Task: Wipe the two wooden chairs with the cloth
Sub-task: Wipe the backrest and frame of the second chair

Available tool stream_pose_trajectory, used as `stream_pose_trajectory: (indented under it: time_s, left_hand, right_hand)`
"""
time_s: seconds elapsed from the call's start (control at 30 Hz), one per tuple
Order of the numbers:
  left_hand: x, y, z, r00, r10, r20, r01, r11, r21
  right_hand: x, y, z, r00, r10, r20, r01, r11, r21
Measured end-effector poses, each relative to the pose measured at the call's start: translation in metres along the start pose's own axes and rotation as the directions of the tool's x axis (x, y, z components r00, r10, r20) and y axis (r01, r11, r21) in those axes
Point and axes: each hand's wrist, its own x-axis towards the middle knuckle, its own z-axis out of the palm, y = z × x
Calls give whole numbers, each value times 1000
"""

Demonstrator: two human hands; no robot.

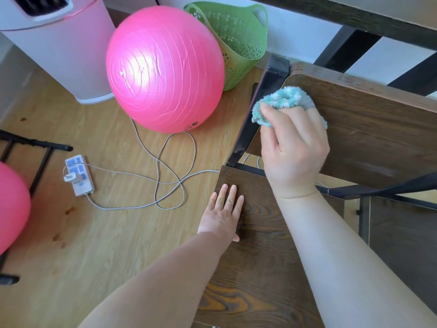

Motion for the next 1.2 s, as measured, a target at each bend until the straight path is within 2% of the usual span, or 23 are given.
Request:
stream_pose_trajectory:
  time_s: [0.43, 0.83, 1.03, 1.2]
  left_hand:
    - [7, 0, -12, 1000, -17, 23, 17, 1000, 21]
    - [6, 0, -15, 999, -20, 29, 19, 999, 28]
    - [2, 3, -6, 999, -25, 27, 24, 999, 35]
    - [2, 3, -3, 1000, -15, 18, 14, 999, 42]
  right_hand:
    - [1, -9, 17, 975, 220, 36, -222, 974, 50]
    - [-18, -11, 19, 964, 195, 180, -200, 980, 13]
    - [-39, -12, 20, 976, 94, 199, -98, 995, 10]
    - [-70, -13, 31, 951, 94, 296, -107, 994, 26]
